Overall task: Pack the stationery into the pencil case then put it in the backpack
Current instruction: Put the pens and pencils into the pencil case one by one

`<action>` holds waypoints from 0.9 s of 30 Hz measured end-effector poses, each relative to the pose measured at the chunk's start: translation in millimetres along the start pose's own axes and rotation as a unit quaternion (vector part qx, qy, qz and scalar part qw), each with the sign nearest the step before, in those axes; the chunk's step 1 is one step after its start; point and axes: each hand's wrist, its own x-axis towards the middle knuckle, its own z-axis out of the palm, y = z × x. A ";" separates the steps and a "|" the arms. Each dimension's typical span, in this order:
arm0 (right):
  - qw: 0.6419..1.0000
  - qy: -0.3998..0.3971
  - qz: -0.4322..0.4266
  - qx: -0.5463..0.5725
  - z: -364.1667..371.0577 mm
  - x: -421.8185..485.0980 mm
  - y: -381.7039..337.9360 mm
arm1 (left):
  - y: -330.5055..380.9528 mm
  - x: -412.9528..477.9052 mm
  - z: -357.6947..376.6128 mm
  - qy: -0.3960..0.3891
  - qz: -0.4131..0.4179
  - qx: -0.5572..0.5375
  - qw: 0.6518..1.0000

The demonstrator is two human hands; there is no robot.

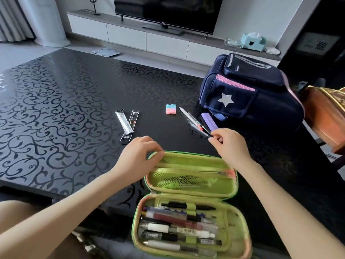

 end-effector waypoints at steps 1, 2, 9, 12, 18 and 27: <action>0.999 -0.016 0.008 -0.033 7.8 17.7 5.5 | -1.1 11.5 2.7 0.002 -0.002 0.004 1.000; 0.998 -0.030 0.013 -0.060 16.5 30.7 7.6 | -1.9 20.1 5.9 0.006 0.000 0.009 1.000; 0.982 -0.114 0.096 -0.114 40.1 83.9 7.4 | -5.9 94.0 27.2 0.011 0.047 0.098 0.994; 0.972 -0.166 0.132 -0.100 36.2 83.4 12.2 | -8.4 121.7 35.8 -0.007 0.069 0.139 0.988; 0.957 -0.206 0.168 -0.113 15.2 47.1 42.9 | -11.4 174.1 62.1 -0.114 0.153 0.286 0.939; 0.966 -0.176 0.160 -0.102 -4.7 7.8 75.7 | 6.2 198.2 91.4 -0.190 0.184 0.433 0.862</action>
